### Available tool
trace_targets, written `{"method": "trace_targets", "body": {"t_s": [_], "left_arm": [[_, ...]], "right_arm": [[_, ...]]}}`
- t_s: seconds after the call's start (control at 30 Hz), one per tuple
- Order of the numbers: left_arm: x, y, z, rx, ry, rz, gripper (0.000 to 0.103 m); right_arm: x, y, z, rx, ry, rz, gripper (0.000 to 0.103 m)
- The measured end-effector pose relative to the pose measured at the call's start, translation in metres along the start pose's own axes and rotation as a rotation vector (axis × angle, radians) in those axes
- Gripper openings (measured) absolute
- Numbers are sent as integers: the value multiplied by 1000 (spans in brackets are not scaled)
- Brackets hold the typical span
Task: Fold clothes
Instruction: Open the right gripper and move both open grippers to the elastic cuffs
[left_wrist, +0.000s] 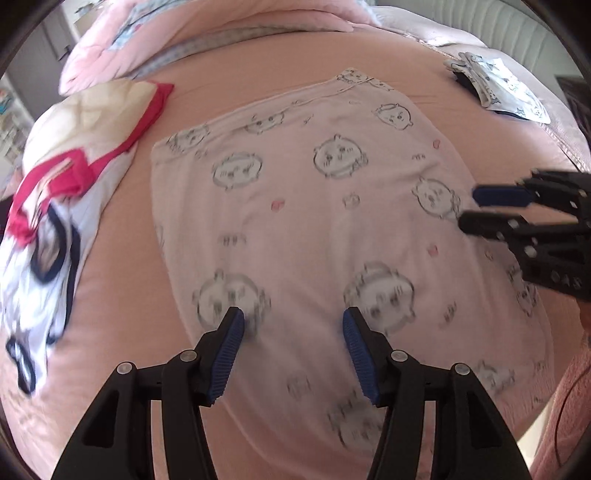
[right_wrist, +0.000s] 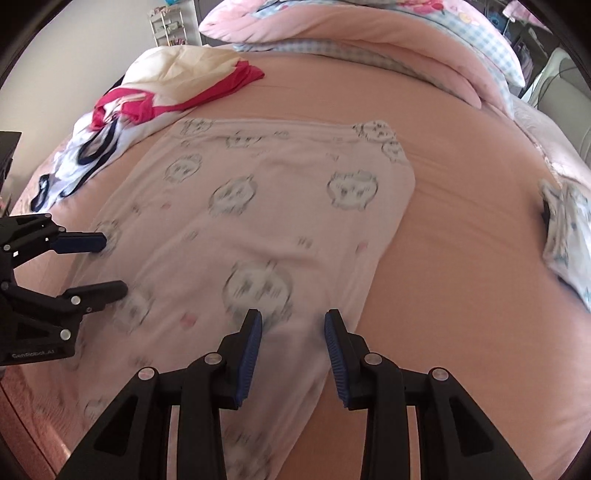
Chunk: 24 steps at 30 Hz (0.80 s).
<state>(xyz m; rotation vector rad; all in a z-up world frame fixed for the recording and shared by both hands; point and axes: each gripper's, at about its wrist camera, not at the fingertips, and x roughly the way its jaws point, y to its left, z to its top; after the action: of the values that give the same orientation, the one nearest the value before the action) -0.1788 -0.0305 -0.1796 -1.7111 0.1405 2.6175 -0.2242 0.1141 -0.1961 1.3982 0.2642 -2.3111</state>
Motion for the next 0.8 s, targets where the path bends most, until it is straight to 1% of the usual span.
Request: {"method": "trace_targets", "body": {"t_s": [0.07,0.13,0.23,0.3,0.4,0.47,0.57,0.67,0.73,0.77,0.8], "left_arm": [[-5,-2,-15,-51,-5,4,54],[-9,-7,-24,-102,-15,7,55],[-17,-9,-44,-177,-35,5,58],[-19,-11,-57,-216,-47,3,62],[-25,-12,-78,-279,-84,-9,63],[-31,-15,-90,-287,-106,-5,63],[-33,-13,-91,-300,-119,-1,63],[-35,-13,-94,-318,-127,-3,63],[-40,-9,-98,-366,-139,-28,63],[-44,-5,-102,-410,-144,-58,63],[-47,-1,-106,-455,-150,-89,63]], "right_arm": [[-6,9,-18,13,12,22,35],[-11,18,-32,14,4,0,35],[-21,23,-52,43,-2,-8,36],[-26,25,-63,54,1,-28,39],[-32,30,-77,33,-4,-66,42],[-37,30,-86,33,-12,-74,42],[-43,27,-99,48,-19,-84,43],[-50,26,-107,46,-13,-120,47],[-56,23,-112,66,-17,-126,47],[-61,18,-113,102,-30,-105,48],[-64,12,-113,159,-35,-64,48]]}}
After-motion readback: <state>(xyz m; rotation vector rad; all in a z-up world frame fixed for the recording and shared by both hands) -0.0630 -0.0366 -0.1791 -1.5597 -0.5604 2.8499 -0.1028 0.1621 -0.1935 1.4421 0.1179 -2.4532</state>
